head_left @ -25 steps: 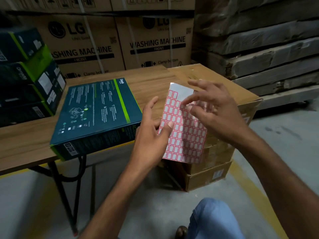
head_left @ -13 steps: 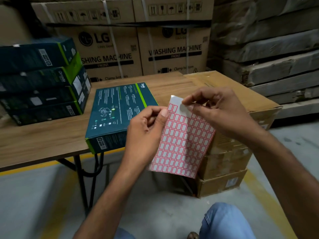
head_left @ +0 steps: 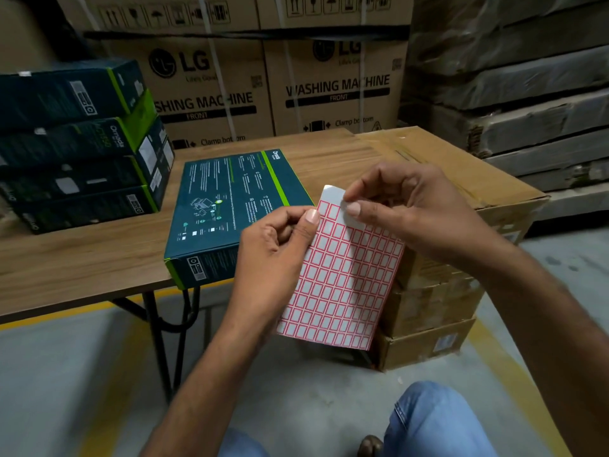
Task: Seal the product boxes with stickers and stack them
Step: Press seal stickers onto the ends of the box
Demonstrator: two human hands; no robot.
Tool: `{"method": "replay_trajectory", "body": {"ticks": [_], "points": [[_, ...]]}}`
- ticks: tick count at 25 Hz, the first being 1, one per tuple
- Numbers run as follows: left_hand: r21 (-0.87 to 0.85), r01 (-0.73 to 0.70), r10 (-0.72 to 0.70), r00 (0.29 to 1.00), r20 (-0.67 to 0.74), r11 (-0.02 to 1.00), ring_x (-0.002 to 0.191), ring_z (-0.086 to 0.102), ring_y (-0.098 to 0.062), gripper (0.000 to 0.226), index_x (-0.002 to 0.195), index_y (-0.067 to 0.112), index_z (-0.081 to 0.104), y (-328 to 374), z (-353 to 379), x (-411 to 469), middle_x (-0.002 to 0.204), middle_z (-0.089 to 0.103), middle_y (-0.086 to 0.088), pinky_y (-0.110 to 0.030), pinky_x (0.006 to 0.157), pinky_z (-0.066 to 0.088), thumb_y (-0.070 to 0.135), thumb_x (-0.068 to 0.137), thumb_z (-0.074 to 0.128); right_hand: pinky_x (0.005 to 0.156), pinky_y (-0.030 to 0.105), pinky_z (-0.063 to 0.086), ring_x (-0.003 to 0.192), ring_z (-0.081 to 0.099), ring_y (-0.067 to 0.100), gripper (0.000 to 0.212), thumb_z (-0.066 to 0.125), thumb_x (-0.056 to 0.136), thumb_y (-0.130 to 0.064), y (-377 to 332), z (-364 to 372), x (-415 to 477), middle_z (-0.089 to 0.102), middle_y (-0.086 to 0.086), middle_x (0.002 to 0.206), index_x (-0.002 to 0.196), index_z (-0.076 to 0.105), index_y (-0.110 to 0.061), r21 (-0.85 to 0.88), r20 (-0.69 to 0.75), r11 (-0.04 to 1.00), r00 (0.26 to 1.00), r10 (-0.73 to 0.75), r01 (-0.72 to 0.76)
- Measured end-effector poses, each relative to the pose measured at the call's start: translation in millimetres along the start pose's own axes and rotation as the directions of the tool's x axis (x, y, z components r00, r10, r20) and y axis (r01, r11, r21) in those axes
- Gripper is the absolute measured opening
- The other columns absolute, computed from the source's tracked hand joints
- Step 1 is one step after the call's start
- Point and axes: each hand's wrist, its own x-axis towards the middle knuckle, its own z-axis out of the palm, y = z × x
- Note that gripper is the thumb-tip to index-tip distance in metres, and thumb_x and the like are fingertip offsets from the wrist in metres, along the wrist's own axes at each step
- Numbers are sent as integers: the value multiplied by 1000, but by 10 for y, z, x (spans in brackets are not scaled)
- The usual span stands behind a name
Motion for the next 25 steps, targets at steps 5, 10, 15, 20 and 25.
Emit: {"method": "replay_trajectory", "body": {"ticks": [5,10,15,20,25], "points": [[84,-109,115,991,-71,990,92,77,-17,13,109,16,72,7,8,11,98,79,2,-26,78,63,17,96,73,78,29,63,101,75,23,22,79,81,-13,25,36,-26,74,5,96,96,63,-13,278,12,960,1000,19,-21],[348,-337,366,930,-20,875,105,69,-3,14,104,23,77,-22,-40,-1,109,72,11,-12,80,53,15,93,79,80,29,61,95,72,21,26,79,78,-13,93,53,-35,70,2,92,96,61,-15,400,20,915,999,45,-49],[475,-404,457,889,4,781,103,67,-4,14,105,20,82,-49,-43,1,107,72,6,-9,70,46,24,92,79,79,28,58,92,68,15,22,75,88,1,165,116,-11,68,-1,91,94,61,-16,363,-4,932,1000,-5,7],[468,-411,474,880,-20,782,94,68,-5,16,103,18,83,-35,-28,4,103,72,5,-10,69,46,25,89,82,76,22,56,86,66,8,25,71,89,7,177,175,-6,66,-7,86,91,58,-14,390,-10,920,999,-42,42],[551,-452,534,846,15,701,92,67,-5,14,103,18,82,-35,-42,7,102,71,5,-9,72,46,25,91,82,77,22,55,88,67,7,24,71,90,6,174,178,-11,67,-10,85,92,58,-15,355,2,934,999,-41,38]]}}
